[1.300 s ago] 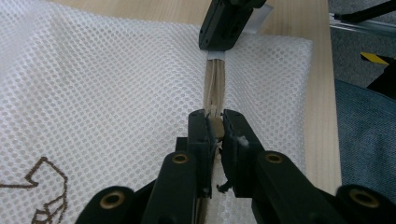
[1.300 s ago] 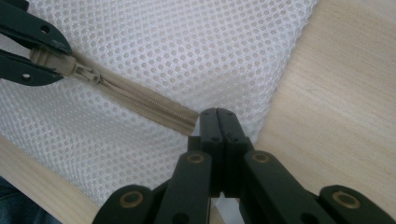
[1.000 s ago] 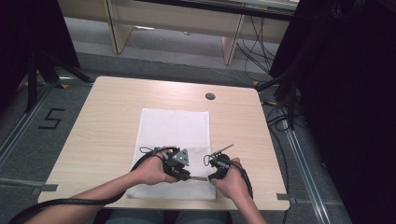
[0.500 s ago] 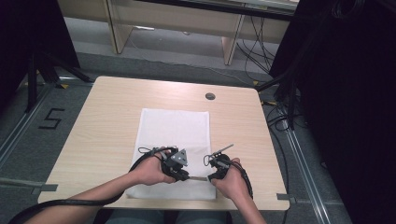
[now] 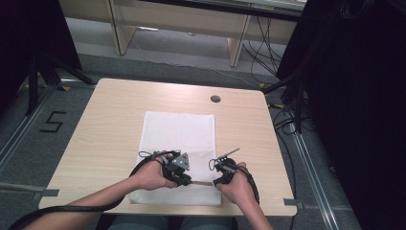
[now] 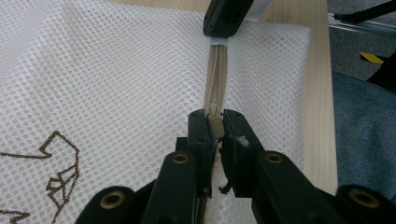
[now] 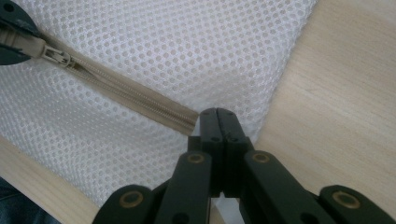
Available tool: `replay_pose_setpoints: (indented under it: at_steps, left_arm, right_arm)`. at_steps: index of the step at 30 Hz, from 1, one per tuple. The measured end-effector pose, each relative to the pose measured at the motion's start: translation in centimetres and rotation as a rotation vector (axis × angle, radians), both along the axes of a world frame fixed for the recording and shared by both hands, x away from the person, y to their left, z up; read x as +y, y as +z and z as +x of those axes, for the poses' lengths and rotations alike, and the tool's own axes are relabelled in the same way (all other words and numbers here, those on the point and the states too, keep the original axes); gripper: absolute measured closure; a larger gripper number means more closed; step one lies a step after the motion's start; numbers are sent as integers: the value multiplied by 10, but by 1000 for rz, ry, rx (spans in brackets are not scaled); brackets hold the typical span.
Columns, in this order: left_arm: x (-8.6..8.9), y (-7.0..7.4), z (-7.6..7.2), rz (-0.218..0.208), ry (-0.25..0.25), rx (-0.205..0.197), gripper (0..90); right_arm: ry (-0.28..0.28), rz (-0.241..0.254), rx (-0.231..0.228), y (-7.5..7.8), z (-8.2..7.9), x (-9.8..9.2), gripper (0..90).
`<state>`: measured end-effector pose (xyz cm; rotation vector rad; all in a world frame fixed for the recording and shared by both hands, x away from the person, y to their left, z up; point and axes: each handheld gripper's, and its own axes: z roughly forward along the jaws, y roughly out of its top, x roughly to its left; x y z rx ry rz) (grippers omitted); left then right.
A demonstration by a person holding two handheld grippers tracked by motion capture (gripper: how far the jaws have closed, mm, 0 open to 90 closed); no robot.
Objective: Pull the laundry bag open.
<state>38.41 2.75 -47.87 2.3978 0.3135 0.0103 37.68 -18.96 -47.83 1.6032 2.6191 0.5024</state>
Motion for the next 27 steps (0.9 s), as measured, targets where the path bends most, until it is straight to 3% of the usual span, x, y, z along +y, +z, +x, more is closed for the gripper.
replay_pose_setpoints:
  at_steps: [4,7,12,14,18,22,24,27]
  left_arm:
    - [2,0,1,-8,9,18,818]
    - [4,1,1,-1,0,-1,818]
    - [8,2,0,-8,6,3,818]
    - [10,2,1,4,-3,-9,818]
    - [11,2,-1,-1,9,3,818]
    - [14,3,0,1,0,-13,818]
    - [14,3,0,-14,17,8,818]
    - [14,3,0,-7,2,-8,818]
  right_arm:
    - [1,4,4,0,0,0,900]
    - [2,4,4,0,0,0,900]
    - [-11,-10,14,1,0,0,900]
    - [1,5,5,0,0,0,900]
    - [-14,-7,6,0,0,0,900]
    - [1,4,6,0,0,0,900]
    - [1,4,6,0,0,0,900]
    - [-3,-6,15,1,1,0,900]
